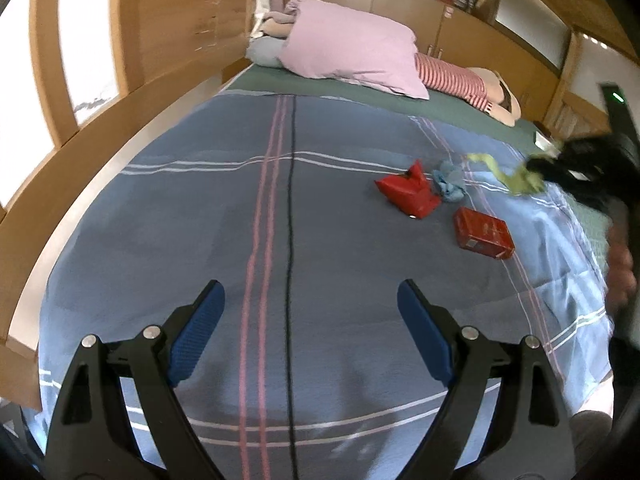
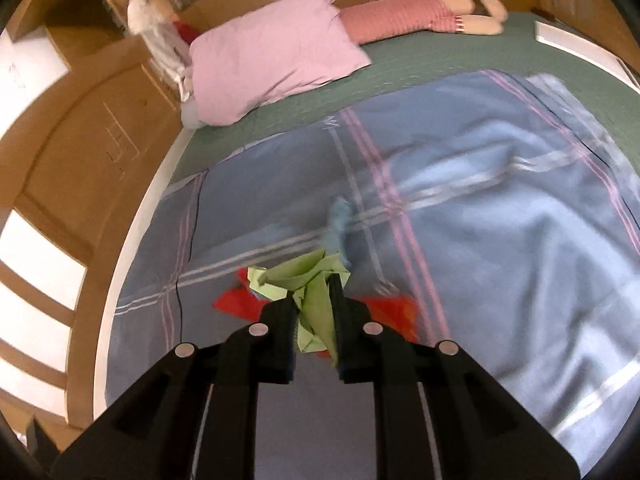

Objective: Collect trash
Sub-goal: 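Grasp the green cloth with the right tool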

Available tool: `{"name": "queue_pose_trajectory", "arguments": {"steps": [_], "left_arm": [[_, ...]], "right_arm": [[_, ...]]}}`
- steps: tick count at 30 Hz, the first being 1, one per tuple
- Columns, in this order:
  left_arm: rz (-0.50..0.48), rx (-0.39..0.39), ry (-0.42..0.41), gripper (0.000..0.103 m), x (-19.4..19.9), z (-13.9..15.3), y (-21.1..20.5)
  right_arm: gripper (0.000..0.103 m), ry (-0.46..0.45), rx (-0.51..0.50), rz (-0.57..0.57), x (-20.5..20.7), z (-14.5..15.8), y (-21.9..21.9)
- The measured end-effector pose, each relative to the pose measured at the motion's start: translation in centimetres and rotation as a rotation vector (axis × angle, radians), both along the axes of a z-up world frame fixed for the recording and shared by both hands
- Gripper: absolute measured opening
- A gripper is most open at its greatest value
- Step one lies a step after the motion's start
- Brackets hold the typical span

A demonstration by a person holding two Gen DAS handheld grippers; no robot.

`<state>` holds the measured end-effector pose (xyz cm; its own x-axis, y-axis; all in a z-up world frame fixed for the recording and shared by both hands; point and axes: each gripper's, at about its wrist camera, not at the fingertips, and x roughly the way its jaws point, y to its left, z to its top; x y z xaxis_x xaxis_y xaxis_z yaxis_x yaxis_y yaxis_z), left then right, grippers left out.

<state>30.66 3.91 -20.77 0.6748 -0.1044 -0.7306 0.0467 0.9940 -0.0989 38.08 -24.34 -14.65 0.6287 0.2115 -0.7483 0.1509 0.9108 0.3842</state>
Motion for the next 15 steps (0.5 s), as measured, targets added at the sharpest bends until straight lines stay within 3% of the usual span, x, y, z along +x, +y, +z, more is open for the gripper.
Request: {"name": "queue_pose_trajectory", "arguments": {"steps": [7, 15], "left_arm": [[-0.093, 0.015, -0.009, 0.088, 3.8, 0.4, -5.2], [-0.293, 0.082, -0.098, 0.088, 10.2, 1.6, -15.7]], "right_arm": [[0.016, -0.037, 0.038, -0.092, -7.6, -1.2, -3.9], [0.016, -0.066, 0.091, -0.124, -10.4, -2.6, -6.2]]}}
